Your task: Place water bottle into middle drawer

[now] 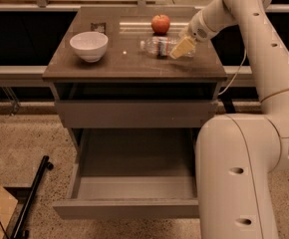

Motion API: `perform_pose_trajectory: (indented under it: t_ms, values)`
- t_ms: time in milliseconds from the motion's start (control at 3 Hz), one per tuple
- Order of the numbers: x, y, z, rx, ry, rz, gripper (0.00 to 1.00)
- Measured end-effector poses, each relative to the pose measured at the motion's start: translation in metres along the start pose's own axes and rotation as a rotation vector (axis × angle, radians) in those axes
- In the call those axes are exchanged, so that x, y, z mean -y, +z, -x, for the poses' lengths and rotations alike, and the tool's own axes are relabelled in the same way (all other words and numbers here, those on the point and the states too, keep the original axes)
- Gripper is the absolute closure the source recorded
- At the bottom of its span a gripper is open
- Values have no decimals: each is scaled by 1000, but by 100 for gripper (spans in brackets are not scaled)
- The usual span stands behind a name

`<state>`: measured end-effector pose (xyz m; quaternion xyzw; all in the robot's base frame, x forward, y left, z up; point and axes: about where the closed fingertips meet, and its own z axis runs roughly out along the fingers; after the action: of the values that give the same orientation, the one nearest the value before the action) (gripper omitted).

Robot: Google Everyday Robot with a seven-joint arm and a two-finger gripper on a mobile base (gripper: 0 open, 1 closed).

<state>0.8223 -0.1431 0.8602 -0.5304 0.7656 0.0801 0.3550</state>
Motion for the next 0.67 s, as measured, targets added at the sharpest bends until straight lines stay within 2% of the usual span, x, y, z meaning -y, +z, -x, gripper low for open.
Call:
perform_pose_trajectory:
  t_ms: [667]
  values:
    - [-3, 10, 0, -2, 1, 12, 86]
